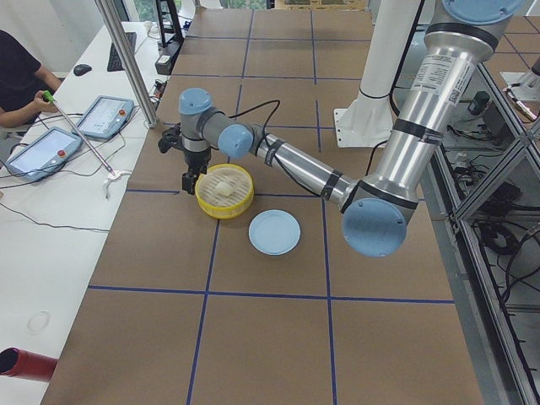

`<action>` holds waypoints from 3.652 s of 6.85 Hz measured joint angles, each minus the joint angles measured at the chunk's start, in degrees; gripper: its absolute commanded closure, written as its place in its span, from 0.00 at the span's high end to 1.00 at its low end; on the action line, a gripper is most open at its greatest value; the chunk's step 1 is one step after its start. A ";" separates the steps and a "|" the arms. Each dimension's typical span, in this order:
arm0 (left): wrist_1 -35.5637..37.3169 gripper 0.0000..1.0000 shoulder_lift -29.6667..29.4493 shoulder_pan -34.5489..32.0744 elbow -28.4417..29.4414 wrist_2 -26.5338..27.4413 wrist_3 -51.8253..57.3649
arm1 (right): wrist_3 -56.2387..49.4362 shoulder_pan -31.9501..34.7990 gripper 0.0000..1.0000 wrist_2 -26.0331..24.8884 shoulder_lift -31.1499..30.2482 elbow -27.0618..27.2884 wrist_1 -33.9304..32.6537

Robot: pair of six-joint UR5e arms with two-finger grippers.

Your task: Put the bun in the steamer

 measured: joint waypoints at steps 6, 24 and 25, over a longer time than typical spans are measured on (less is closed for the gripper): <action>-0.26 1.00 21.69 -15.79 3.50 -5.33 20.09 | 0.00 0.00 1.00 0.00 0.00 -0.05 0.00; -0.50 1.00 23.54 -16.46 2.24 -5.67 13.14 | 0.00 0.00 1.00 0.00 0.03 0.00 0.00; -0.50 1.00 23.54 -16.46 2.23 -5.67 13.15 | 0.00 0.00 1.00 0.00 0.02 0.00 0.00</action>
